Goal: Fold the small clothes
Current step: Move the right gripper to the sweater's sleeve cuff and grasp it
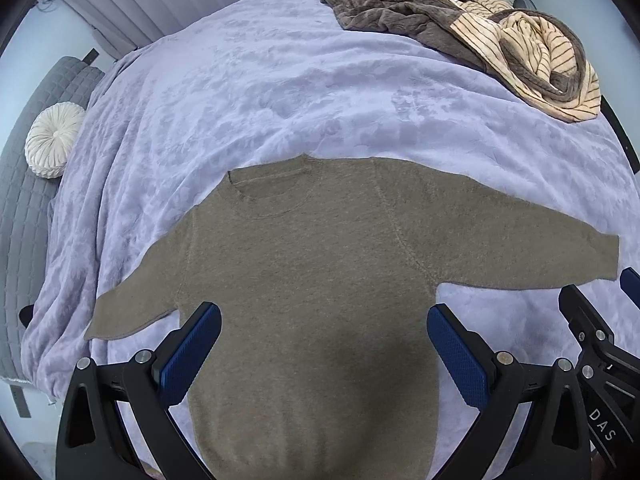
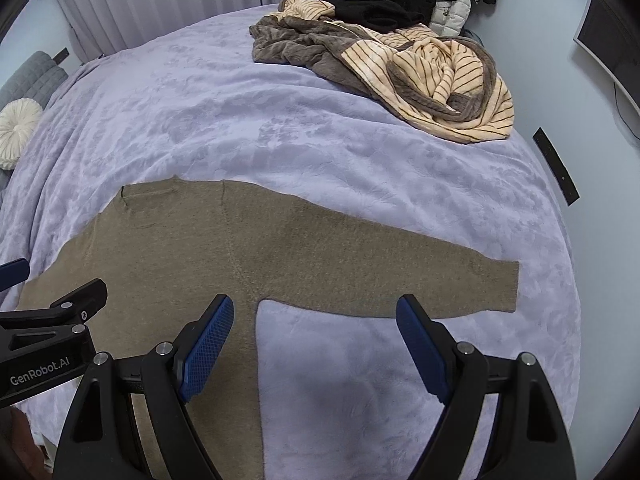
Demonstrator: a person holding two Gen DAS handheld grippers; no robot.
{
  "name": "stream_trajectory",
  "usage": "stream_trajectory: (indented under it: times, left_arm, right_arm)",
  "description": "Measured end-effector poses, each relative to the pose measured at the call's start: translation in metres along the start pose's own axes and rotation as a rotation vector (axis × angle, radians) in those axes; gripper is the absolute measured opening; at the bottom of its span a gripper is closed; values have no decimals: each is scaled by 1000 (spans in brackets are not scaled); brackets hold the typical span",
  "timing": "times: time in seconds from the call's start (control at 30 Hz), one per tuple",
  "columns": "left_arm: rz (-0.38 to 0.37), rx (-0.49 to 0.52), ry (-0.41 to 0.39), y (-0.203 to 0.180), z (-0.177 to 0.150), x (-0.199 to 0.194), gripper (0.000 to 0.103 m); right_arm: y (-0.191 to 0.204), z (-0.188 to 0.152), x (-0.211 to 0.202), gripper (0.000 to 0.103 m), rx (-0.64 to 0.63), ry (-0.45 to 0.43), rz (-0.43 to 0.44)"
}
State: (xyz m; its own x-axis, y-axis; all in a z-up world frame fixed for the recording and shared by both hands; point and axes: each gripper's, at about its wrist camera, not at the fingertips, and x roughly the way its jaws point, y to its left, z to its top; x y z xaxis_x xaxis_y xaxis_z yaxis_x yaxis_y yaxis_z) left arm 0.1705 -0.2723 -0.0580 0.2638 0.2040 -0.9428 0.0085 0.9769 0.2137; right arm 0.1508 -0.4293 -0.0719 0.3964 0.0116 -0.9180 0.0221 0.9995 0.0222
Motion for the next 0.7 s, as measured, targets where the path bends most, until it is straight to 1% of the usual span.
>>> stream_trajectory:
  times: [0.27,0.43,0.53,0.7]
  left_arm:
    - [-29,62,14,-60,22,31,103]
    - [-41,112,27,-95,29,48,103]
    - [-48,139,32,-111,33,56,103]
    - [-46,157,52,-126,39,72,103]
  right_arm:
    - [-56,5,36,86,78,40,-56]
    - [-87,3,60,86,123,75,-85]
    - [-99,2,74,86,137,90,-103]
    - [-129,-5,101,86,184,124,-135]
